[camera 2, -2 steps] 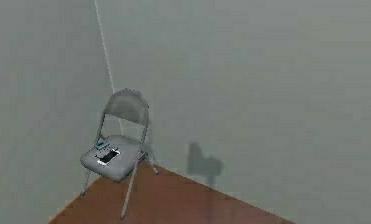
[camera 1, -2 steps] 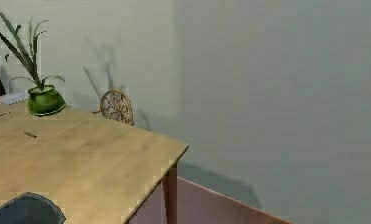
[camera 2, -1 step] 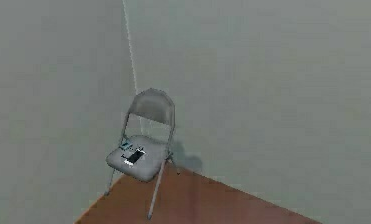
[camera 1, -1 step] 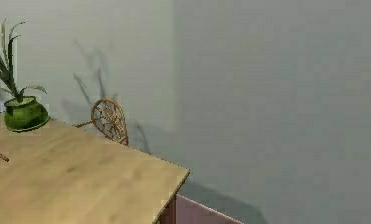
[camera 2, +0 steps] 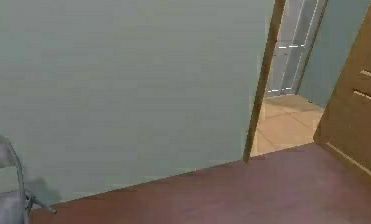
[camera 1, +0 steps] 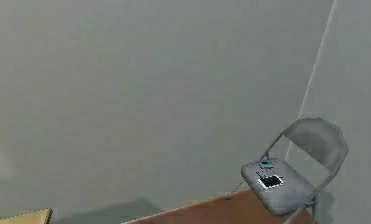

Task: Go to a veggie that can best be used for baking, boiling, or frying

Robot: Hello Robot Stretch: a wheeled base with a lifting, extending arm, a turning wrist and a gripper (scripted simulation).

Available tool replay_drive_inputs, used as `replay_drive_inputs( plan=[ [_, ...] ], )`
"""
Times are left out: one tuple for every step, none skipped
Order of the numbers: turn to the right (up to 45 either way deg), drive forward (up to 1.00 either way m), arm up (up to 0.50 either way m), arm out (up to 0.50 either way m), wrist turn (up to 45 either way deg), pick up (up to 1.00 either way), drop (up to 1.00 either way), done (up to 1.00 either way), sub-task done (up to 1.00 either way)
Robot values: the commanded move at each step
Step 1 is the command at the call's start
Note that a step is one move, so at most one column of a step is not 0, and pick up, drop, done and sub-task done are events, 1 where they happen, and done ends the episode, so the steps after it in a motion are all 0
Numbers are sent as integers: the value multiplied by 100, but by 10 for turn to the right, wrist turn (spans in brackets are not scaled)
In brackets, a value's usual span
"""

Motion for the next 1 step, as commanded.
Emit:
replay_drive_inputs(
  plan=[
    [450,0,0,0,0,0,0,0,0]
  ],
)
